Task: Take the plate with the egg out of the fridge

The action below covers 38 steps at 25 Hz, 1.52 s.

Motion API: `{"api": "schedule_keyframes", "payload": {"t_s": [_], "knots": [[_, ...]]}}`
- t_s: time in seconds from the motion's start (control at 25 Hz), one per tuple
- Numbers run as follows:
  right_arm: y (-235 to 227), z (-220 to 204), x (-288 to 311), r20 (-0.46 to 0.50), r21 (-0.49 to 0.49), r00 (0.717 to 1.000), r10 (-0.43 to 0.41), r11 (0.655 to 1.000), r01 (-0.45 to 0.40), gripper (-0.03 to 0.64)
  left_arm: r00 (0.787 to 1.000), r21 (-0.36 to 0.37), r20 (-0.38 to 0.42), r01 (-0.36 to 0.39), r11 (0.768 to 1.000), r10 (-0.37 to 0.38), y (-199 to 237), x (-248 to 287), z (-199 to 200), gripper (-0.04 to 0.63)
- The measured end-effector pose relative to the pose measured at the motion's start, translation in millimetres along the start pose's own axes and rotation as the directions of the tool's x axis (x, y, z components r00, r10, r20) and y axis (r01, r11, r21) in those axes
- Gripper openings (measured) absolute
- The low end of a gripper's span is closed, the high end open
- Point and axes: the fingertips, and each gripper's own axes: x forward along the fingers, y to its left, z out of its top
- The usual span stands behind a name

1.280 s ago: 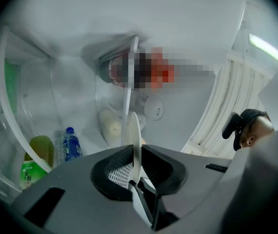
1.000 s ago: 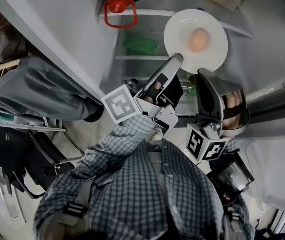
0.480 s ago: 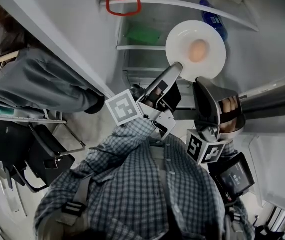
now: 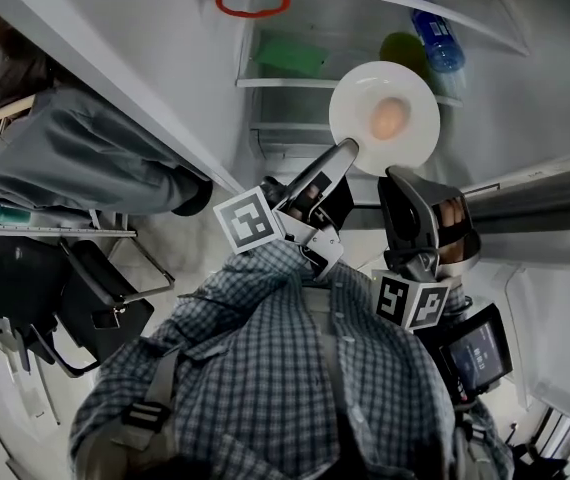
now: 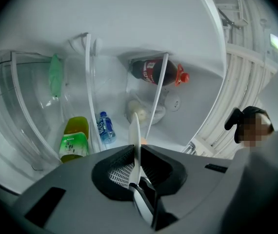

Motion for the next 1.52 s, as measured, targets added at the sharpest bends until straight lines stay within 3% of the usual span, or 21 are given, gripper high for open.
{"api": "schedule_keyframes", "payload": {"t_s": [0.16, 0.36, 0.44, 0.64, 0.72, 0.8, 0.84, 0.88, 0.96, 1.04, 1.08, 1.12, 1.2, 1.24, 1.28, 1.32, 1.36, 1.52], "knots": [[10, 9, -3, -0.029, 0.011, 0.999, 0.018, 1.0, -0.018, 0.041, 1.0, -0.01, 0.0, -0.007, 1.0, 0.007, 0, -23, 9, 0.046], [24, 12, -8, -0.003, 0.224, 0.997, 0.078, 0.972, -0.076, 0.049, 0.999, -0.009, -0.028, -0.027, 1.0, 0.027, 8, -39, 3, 0.046], [32, 12, -12, -0.006, 0.257, 0.996, 0.092, 0.962, -0.087, 0.054, 0.998, -0.011, -0.047, -0.039, 0.999, 0.038, 8, -42, -1, 0.046], [43, -6, -22, -0.109, 0.124, 0.992, 0.068, 0.991, -0.054, 0.054, 0.995, -0.043, -0.071, -0.073, 0.996, 0.07, 24, -53, -9, 0.046], [46, -15, -29, -0.148, 0.206, 0.986, 0.072, 0.978, -0.041, 0.054, 0.995, -0.054, -0.072, -0.077, 0.996, 0.073, 25, -61, -8, 0.046], [46, -15, -37, -0.15, 0.402, 0.986, 0.077, 0.916, -0.01, 0.054, 0.995, -0.059, -0.078, -0.068, 0.996, 0.063, 20, -73, -6, 0.046], [46, -13, -40, -0.14, 0.517, 0.987, 0.073, 0.856, 0.01, 0.054, 0.995, -0.063, -0.081, -0.064, 0.996, 0.059, 16, -79, -6, 0.046], [46, -13, -43, -0.132, 0.631, 0.989, 0.067, 0.776, 0.031, 0.054, 0.995, -0.067, -0.082, -0.062, 0.996, 0.057, 14, -85, -5, 0.046], [51, -15, -47, -0.133, 0.807, 0.989, 0.063, 0.586, 0.071, 0.054, 0.995, -0.076, -0.083, -0.062, 0.995, 0.055, 10, -96, -5, 0.046], [59, -14, -51, -0.117, 0.918, 0.991, 0.062, 0.389, 0.084, 0.054, 0.995, -0.086, -0.082, -0.064, 0.994, 0.057, 8, -106, -5, 0.046], [64, -13, -54, -0.095, 0.961, 0.994, 0.061, 0.266, 0.075, 0.053, 0.995, -0.092, -0.081, -0.065, 0.994, 0.058, 7, -112, -5, 0.046], [69, -13, -58, -0.062, 0.991, 0.997, 0.05, 0.118, 0.056, 0.054, 0.995, -0.097, -0.081, -0.066, 0.993, 0.059, 5, -117, -5, 0.046], [69, -9, -64, 0.022, 0.976, 0.999, -0.024, -0.216, -0.027, 0.052, 0.995, -0.108, -0.08, -0.069, 0.992, 0.061, 3, -128, -6, 0.046], [65, -4, -65, 0.059, 0.933, 0.995, -0.08, -0.351, -0.084, 0.052, 0.995, -0.114, -0.079, -0.07, 0.991, 0.061, 2, -134, -6, 0.046], [61, 2, -66, 0.087, 0.887, 0.988, -0.131, -0.441, -0.137, 0.052, 0.995, -0.119, -0.079, -0.071, 0.99, 0.062, 1, -139, -6, 0.046], [60, 7, -66, 0.107, 0.852, 0.98, -0.168, -0.493, -0.177, 0.054, 0.995, -0.125, -0.079, -0.072, 0.99, 0.063, -1, -144, -6, 0.046], [61, 13, -66, 0.121, 0.83, 0.975, -0.188, -0.52, -0.203, 0.054, 0.995, -0.13, -0.079, -0.073, 0.989, 0.063, -2, -150, -6, 0.046], [73, 32, -63, 0.154, 0.774, 0.966, -0.207, -0.582, -0.248, 0.054, 0.995, -0.146, -0.078, -0.076, 0.986, 0.066, -7, -171, -5, 0.046]]}}
